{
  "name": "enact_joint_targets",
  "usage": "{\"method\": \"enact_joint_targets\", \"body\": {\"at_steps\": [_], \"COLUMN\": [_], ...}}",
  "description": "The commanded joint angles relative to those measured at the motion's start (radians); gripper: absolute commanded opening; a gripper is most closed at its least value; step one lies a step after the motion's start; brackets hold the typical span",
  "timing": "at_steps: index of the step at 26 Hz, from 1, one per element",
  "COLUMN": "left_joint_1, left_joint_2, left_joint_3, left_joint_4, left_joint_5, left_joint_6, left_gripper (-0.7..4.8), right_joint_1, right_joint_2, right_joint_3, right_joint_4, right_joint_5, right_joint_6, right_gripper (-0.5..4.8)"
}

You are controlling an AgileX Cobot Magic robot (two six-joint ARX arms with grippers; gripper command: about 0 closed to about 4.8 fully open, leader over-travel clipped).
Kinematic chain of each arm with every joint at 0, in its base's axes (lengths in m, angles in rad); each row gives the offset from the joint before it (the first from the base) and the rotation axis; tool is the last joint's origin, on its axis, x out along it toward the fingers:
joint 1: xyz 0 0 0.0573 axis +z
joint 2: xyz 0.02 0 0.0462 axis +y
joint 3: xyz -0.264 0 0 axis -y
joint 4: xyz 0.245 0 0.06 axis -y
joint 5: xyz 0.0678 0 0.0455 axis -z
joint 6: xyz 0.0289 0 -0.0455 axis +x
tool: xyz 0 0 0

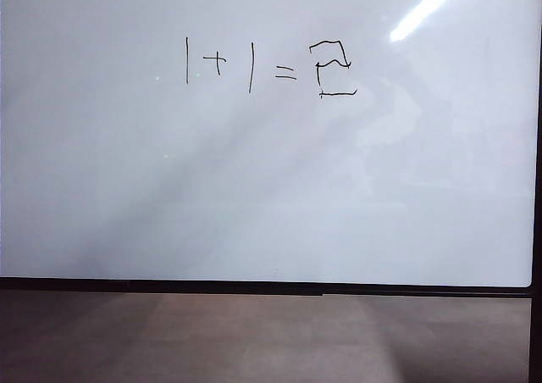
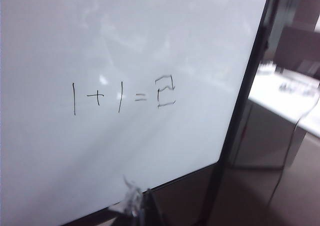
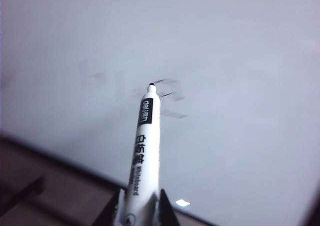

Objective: Reach to the right to find the marker pen, pick it up, and write the answer to the math problem on the whiteboard.

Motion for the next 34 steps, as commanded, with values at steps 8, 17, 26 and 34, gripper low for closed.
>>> {"method": "enact_joint_targets", "body": {"at_steps": [8,17,26,34], "left_joint_1": [0.001,0.001,0.001,0.001], "left_joint_2": [-0.319,-0.318,-0.318,-0.318], "left_joint_3": [-0.348,-0.724,-0.854,-0.854], "left_joint_4": [0.058,0.288,0.332,0.328], "left_joint_5": [0.002,0.05,0.018,0.076], "left_joint_6": [-0.124,-0.164,-0.059,-0.108], "left_gripper": [-0.05,-0.05,-0.06,-0.05], "right_joint_1": [0.001,-0.006,-0.006,-0.006], "right_joint_2": [0.091,0.084,-0.021,-0.19], "right_joint_3": [-0.344,-0.62,-0.818,-0.855], "right_joint_4": [0.369,0.441,0.547,0.421], "right_joint_5": [-0.331,-0.344,-0.538,-0.535], "right_joint_6": [-0.005,0.087,0.149,0.156], "right_gripper": [-0.07,-0.07,-0.06,-0.06]}}
